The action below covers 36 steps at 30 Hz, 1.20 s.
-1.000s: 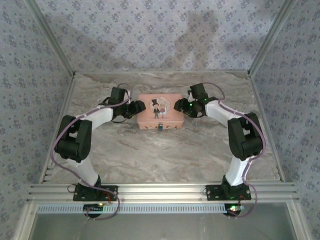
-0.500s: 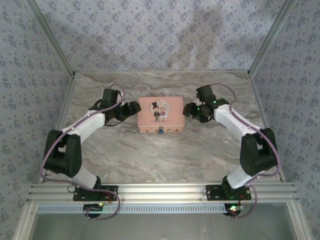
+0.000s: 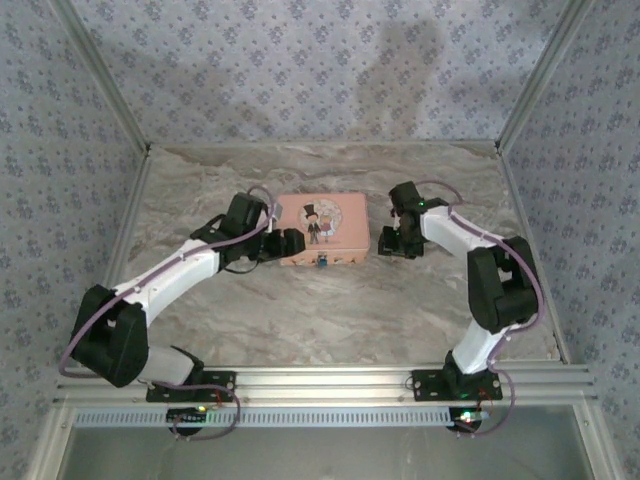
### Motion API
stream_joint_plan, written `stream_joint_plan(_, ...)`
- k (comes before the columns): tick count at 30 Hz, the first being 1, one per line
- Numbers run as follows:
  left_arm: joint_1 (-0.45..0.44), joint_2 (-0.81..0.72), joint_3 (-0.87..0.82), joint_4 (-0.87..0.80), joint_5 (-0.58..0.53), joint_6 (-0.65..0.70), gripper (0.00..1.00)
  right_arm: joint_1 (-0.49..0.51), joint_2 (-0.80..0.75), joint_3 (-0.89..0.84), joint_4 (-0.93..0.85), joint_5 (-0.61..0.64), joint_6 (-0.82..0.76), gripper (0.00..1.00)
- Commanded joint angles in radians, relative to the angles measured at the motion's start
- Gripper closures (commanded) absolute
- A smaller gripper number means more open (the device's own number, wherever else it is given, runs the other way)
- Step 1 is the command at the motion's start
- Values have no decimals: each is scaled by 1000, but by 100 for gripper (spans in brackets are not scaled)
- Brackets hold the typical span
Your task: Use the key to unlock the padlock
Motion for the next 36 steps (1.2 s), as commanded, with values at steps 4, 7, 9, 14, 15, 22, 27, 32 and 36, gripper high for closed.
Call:
stream_joint_plan(4, -25, -39, -22, -9, -25, -19, 29, 9, 85, 52, -24, 26, -47, 61)
stream_joint_plan(7, -29, -41, -29, -6, -30, -24, 29, 17, 107, 54, -34, 37, -59, 64)
stream_joint_plan(9, -31, -41, -33, 2, -29, -27, 29, 19, 121, 87, -38, 39, -63, 65)
stream_joint_plan(14, -32, -34, -36, 6, -29, -27, 29, 21, 137, 94, -48, 57, -69, 67)
stream_joint_plan(15, -32, -33, -36, 7, -29, -26, 29, 23, 140, 96, -49, 66, -69, 67)
stream_joint_plan(22, -33, -21, -32, 14, -25, -25, 30, 30, 175, 119, -66, 92, -77, 69)
stream_joint_plan(27, -33, -24, -41, 17, -30, -30, 30, 36, 182, 110, -72, 96, -82, 76)
stream_joint_plan(32, -32, -32, -52, 28, -40, -36, 30, 45, 172, 80, -56, 91, -73, 81)
stream_joint_plan(36, -32, -26, -53, 37, -40, -39, 30, 49, 159, 34, -38, 76, -62, 90)
